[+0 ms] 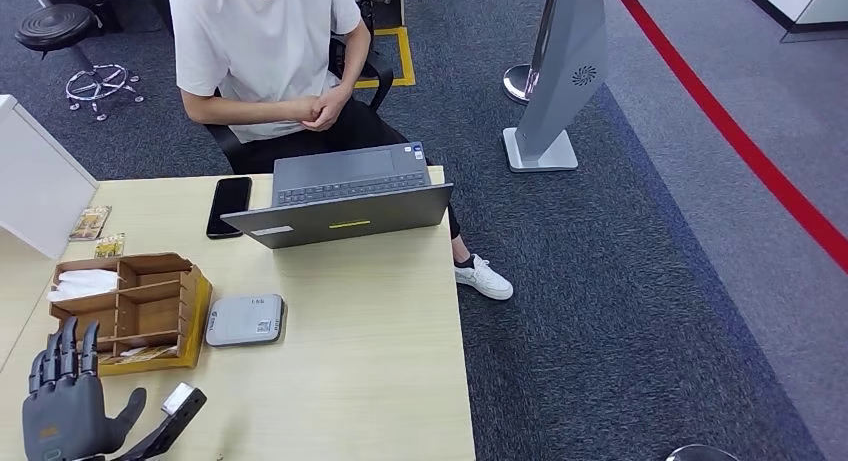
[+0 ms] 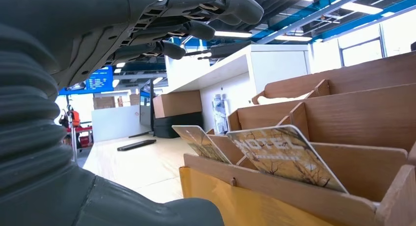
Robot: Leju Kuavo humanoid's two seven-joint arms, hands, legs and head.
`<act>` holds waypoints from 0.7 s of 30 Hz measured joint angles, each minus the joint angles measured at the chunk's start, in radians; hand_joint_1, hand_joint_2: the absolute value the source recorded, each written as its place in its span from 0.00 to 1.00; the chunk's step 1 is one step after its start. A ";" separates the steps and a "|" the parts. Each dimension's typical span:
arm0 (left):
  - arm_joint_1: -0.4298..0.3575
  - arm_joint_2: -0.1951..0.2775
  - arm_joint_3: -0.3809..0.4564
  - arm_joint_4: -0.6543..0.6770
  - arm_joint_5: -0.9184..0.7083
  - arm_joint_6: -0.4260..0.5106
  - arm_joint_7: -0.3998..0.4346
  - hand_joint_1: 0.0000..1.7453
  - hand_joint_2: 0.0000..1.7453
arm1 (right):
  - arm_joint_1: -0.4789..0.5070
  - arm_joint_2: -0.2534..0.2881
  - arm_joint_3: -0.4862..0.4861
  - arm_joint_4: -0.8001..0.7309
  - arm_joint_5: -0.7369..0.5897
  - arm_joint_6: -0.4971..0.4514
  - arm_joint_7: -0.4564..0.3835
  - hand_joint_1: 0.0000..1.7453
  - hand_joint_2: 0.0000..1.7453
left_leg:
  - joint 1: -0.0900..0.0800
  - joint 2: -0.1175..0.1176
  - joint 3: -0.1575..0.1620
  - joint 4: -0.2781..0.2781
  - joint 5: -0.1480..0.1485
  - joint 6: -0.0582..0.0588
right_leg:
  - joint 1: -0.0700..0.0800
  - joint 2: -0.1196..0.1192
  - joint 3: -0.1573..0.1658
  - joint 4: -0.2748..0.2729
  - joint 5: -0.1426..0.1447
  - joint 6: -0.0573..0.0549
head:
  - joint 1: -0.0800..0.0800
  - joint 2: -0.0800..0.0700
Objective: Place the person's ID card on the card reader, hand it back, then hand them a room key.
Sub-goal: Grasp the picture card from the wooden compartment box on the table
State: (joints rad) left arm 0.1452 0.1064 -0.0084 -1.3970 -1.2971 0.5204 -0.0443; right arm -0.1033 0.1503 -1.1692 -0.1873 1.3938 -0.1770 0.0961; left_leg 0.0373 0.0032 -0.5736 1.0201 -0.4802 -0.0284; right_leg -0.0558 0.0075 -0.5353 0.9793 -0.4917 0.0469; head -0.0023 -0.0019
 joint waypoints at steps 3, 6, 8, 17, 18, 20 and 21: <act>-0.016 0.000 0.000 0.011 0.002 -0.001 0.000 0.00 1.00 | 0.000 0.000 0.004 0.000 0.008 0.003 0.000 0.00 0.00 | 0.000 0.000 0.000 0.000 0.000 0.000 | 0.000 0.000 0.000 0.000 0.000 0.000 | 0.000 0.000; -0.027 0.000 0.000 0.023 0.003 -0.001 0.000 0.00 1.00 | 0.000 0.000 0.007 0.000 0.009 0.004 0.000 0.00 0.00 | 0.000 0.000 0.000 0.000 0.000 0.000 | 0.000 0.000 0.000 0.000 0.000 0.000 | 0.000 0.000; -0.036 0.000 0.000 0.033 0.003 -0.001 0.000 0.00 1.00 | 0.000 0.000 0.009 0.000 0.011 0.008 0.000 0.00 0.00 | 0.000 0.000 0.000 0.000 0.000 0.000 | 0.000 0.000 0.000 0.000 0.000 0.000 | 0.000 0.000; -0.098 0.000 0.000 0.110 0.010 -0.002 -0.002 0.25 1.00 | 0.000 0.000 0.023 0.000 0.014 0.013 0.000 0.00 0.00 | 0.000 0.000 0.000 0.000 0.000 0.000 | 0.000 0.000 0.000 0.000 0.000 0.000 | 0.000 0.000; -0.101 0.000 0.000 0.115 0.011 -0.002 -0.003 0.50 1.00 | 0.000 0.000 0.023 0.000 0.015 0.013 0.000 0.00 0.00 | 0.000 0.000 0.000 0.000 0.000 0.000 | 0.000 0.000 0.000 0.000 0.000 0.000 | 0.000 0.000; -0.105 0.000 0.000 0.125 0.017 -0.001 -0.009 1.00 1.00 | 0.000 0.000 0.023 0.000 0.017 0.012 0.000 0.00 0.00 | 0.000 0.000 0.000 0.000 0.000 0.000 | 0.000 0.000 0.000 0.000 0.000 0.000 | 0.000 0.000; -0.107 0.000 0.000 0.130 0.022 -0.001 -0.014 1.00 1.00 | 0.000 0.000 0.023 0.000 0.019 0.012 0.000 0.00 0.00 | 0.000 0.000 0.000 0.000 0.000 0.000 | 0.000 0.000 0.000 0.000 0.000 0.000 | 0.000 0.000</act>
State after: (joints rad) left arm 0.0384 0.1066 -0.0084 -1.2669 -1.2752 0.5193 -0.0583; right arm -0.1037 0.1503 -1.1459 -0.1873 1.4125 -0.1646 0.0957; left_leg 0.0373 0.0033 -0.5736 1.0201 -0.4802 -0.0284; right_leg -0.0558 0.0078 -0.5352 0.9793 -0.4916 0.0468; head -0.0023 -0.0019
